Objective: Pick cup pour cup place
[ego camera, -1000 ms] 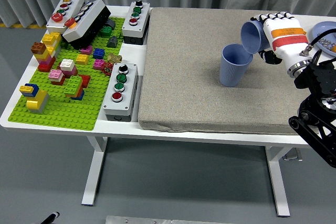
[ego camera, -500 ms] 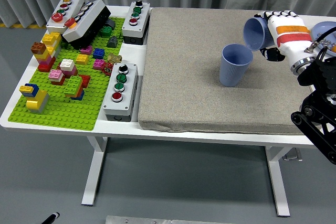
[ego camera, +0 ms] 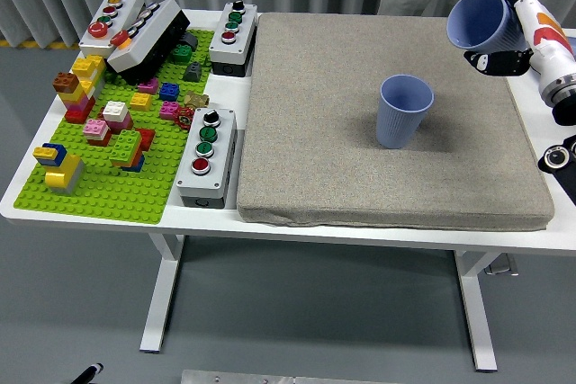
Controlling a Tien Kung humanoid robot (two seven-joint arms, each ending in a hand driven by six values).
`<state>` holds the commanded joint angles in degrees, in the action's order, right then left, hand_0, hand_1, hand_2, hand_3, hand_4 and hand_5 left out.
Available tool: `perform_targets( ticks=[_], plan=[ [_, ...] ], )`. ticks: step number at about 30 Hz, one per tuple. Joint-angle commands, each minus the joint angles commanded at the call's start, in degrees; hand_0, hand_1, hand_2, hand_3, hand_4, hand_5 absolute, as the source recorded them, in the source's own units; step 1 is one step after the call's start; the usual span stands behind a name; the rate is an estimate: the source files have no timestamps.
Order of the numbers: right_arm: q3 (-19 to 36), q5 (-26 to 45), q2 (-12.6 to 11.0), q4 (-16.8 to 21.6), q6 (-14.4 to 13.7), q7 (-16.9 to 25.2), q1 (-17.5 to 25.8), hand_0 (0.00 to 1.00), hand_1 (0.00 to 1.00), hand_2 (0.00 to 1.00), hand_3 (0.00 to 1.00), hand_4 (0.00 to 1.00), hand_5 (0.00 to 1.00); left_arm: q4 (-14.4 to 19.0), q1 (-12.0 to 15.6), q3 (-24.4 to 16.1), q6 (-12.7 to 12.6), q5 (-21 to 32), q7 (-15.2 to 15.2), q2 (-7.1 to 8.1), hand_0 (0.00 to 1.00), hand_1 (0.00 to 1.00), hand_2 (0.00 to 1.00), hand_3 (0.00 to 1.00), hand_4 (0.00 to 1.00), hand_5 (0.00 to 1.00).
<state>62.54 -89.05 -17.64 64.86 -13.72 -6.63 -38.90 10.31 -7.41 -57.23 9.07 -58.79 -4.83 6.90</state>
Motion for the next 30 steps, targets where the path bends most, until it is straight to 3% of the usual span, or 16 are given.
perform_targets(
  ticks=[6, 15, 30],
  plan=[
    [6.96, 13.78, 1.16, -3.71, 4.33, 2.82, 2.18, 0.870, 0.769, 0.689, 0.717, 0.722, 0.031, 0.00, 0.04, 0.02, 0.05, -0.02, 0.02, -0.09, 0.835, 0.813, 0.863, 0.779, 0.626, 0.998],
    [10.41, 33.64, 4.04, -7.45, 3.37, 5.12, 5.74, 0.871, 0.768, 0.686, 0.717, 0.723, 0.033, 0.00, -0.01, 0.30, 0.08, -0.01, 0.05, -0.19, 0.835, 0.813, 0.862, 0.779, 0.622, 0.998],
    [9.37, 30.37, 6.00, -8.95, 1.30, 5.96, 9.43, 0.876, 0.769, 0.686, 0.717, 0.723, 0.035, 0.00, -0.11, 1.24, 0.24, 0.49, 0.09, -0.13, 0.835, 0.813, 0.862, 0.779, 0.620, 0.998]
  ],
)
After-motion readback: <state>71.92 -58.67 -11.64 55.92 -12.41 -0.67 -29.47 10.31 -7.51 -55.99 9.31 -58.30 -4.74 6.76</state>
